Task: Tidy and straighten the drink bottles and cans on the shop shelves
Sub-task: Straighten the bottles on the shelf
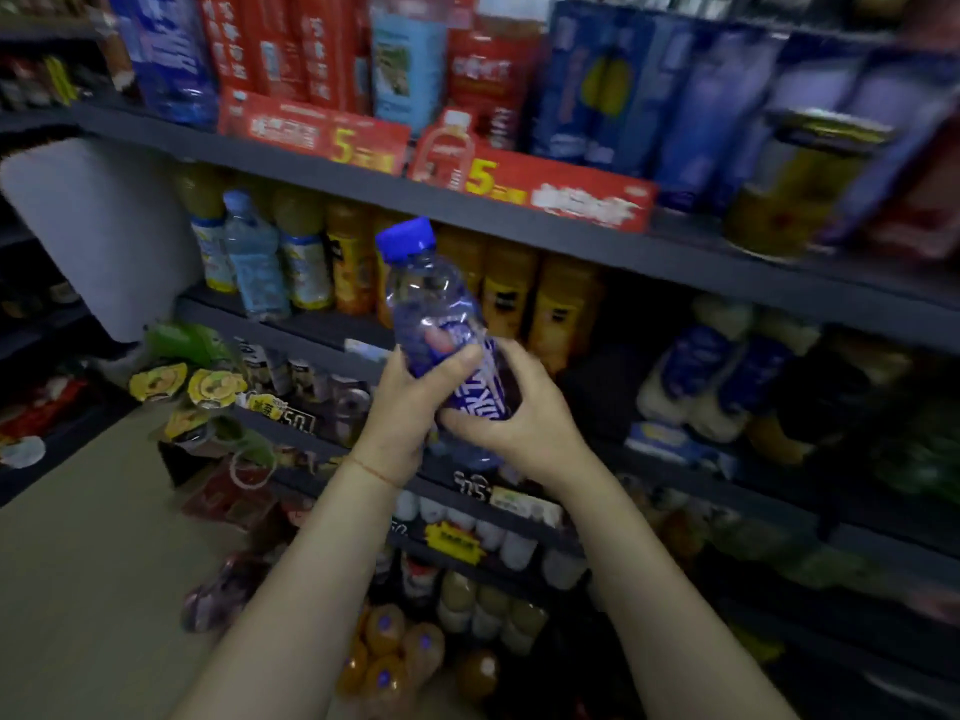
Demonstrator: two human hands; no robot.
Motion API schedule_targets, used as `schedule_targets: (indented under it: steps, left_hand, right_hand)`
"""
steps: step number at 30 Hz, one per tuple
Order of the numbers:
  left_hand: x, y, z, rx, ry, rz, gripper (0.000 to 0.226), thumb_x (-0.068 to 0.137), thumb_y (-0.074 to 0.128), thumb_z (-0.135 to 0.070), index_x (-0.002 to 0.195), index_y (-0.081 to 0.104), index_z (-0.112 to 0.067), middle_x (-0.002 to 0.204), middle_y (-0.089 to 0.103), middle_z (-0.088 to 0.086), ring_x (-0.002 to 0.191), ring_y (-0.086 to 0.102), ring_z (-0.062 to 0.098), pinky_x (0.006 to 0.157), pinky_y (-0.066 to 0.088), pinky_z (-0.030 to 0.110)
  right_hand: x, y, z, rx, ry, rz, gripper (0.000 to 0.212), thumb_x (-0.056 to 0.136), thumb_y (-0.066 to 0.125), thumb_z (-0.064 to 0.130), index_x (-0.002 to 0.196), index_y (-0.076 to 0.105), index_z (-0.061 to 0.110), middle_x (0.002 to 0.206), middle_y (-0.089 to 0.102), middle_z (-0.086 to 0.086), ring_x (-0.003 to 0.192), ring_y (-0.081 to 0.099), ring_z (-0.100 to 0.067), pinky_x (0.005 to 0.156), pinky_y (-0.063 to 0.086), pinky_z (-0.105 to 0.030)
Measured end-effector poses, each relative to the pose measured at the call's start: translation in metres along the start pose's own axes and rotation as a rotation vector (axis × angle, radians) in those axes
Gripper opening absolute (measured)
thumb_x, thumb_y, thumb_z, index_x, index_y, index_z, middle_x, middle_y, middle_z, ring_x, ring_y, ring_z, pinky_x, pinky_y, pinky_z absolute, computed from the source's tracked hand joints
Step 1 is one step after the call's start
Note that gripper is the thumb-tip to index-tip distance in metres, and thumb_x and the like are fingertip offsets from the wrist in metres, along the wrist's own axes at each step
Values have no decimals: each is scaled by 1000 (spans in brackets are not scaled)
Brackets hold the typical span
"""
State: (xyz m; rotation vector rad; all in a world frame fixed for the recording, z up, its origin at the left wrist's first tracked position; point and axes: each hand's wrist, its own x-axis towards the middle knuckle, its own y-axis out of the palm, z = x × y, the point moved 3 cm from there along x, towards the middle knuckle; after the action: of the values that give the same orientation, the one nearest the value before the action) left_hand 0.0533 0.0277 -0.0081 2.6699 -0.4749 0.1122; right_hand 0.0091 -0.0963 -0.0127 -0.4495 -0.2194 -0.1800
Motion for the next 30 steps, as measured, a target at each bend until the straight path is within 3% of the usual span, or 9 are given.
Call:
schedule_targets:
  steps: [4,6,8,10,12,14,18,23,30]
  left_hand:
    - [-79,97,66,-188,-311,-15,58,73,81,-34,121,63,-6,111,69,16,92,69,24,89,57,40]
    - [-123,148,95,-208,-464,-5,64,69,83,-46,118,66,-7,119,67,17,98,68,27,97,53,44]
    - [-164,203,117,-177,-554,45,63,63,80,-51,110,71,-10,116,70,16,96,69,28,97,53,45]
    - [-196,255,132,-169,-598,98,53,63,71,-47,102,71,-11,103,73,15,85,71,24,87,57,40]
    - [-220,304,143,-160,-622,179,47,70,70,-42,103,70,-9,97,72,14,78,71,23,78,59,36]
    - [-231,351,153,-121,-564,299,41,79,75,-36,109,69,-8,101,70,17,82,70,25,79,59,37]
    - [-238,449,164,-56,-384,552,45,65,78,-18,108,67,-8,93,74,10,84,70,24,72,60,34]
    - [-241,570,195,82,-198,798,66,52,84,-18,114,62,-12,100,74,9,92,70,24,80,57,39]
    - [-259,756,288,269,10,1065,93,55,92,-33,137,48,-28,138,57,-1,128,55,15,108,44,37]
  right_hand:
    - [-114,-78,-37,297,246,-3,22,92,63,43,108,58,28,104,68,6,85,65,7,75,49,-13]
    - [-170,-118,-62,362,344,-38,34,96,50,52,113,61,25,110,68,12,95,63,13,87,48,-11]
    - [-222,-157,-84,422,430,-115,64,84,51,74,126,63,27,123,69,9,115,62,-1,106,45,-29]
    - [-267,-200,-93,474,506,-156,72,81,50,75,128,64,22,120,72,3,113,66,-11,104,48,-35]
    - [-304,-245,-94,484,486,-162,57,86,56,62,121,64,18,116,73,-3,105,70,-13,95,53,-32]
    - [-335,-292,-96,413,430,-181,46,83,76,41,120,59,20,116,71,-5,98,70,-11,88,55,-28]
    - [-377,-388,-102,225,321,-262,75,68,89,22,132,51,24,122,69,0,112,67,-16,97,54,-38]
    - [-415,-511,-130,71,245,-447,69,68,88,-1,126,55,17,112,70,6,100,68,-1,79,52,-16]
    - [-494,-681,-207,-91,292,-759,78,64,87,19,133,55,7,121,68,-3,109,66,-12,88,55,-29]
